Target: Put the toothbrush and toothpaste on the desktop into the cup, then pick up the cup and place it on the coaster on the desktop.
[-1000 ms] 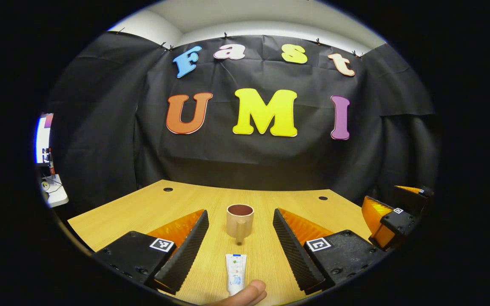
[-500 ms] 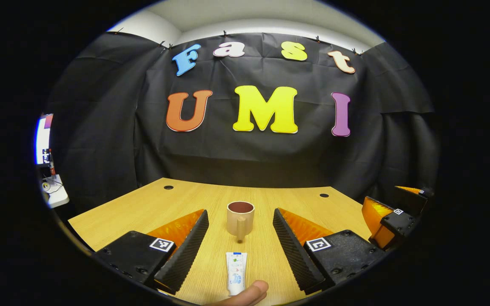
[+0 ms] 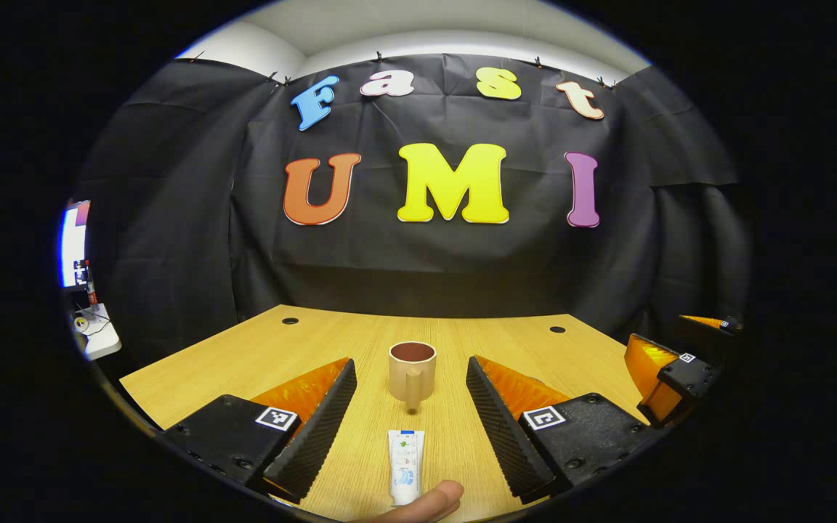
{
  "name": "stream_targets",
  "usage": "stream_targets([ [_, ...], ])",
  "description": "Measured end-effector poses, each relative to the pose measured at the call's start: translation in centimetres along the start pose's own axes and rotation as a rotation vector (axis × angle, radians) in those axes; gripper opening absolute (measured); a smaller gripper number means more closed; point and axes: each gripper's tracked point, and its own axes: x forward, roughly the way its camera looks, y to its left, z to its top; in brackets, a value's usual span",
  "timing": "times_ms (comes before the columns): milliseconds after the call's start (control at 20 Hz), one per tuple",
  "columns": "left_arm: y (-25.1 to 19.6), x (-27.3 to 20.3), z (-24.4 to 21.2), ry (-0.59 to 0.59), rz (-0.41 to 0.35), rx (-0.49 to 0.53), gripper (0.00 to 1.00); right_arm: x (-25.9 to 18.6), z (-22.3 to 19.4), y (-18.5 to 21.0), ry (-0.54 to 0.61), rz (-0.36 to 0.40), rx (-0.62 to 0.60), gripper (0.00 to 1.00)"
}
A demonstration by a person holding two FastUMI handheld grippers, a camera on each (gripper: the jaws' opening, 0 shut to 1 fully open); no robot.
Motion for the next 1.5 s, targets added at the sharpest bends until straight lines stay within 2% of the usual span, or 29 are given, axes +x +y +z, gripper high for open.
stream_targets([
  [250, 0.5, 1.2, -3.1, 0.101, 0.035, 0.011, 0.97, 0.1, -0.9, -0.4, 0.010, -0.002, -0.006, 0.95],
  [450, -1.4, 1.6, -6.4, 0.232, -0.022, -0.023, 0.97, 0.4, -2.3, -0.8, 0.038, 0.000, 0.002, 0.95],
  [850, 0.3, -1.5, -13.9, 0.407, 0.020, 0.030, 0.97, 1.0, -5.5, -0.2, 0.101, 0.020, 0.018, 0.96],
  [1150, 1.5, -2.0, -16.5, 0.517, 0.058, 0.031, 0.98, 0.8, -7.3, 1.1, 0.123, 0.060, -0.012, 0.95],
  [1350, 1.0, -1.9, -17.6, 0.573, 0.040, -0.011, 0.95, 1.2, -8.1, 0.5, 0.144, 0.056, -0.006, 0.95],
  [1500, 0.0, -1.9, -19.0, 0.639, 0.025, -0.006, 0.93, 1.5, -8.3, 0.1, 0.148, 0.056, 0.012, 0.96],
])
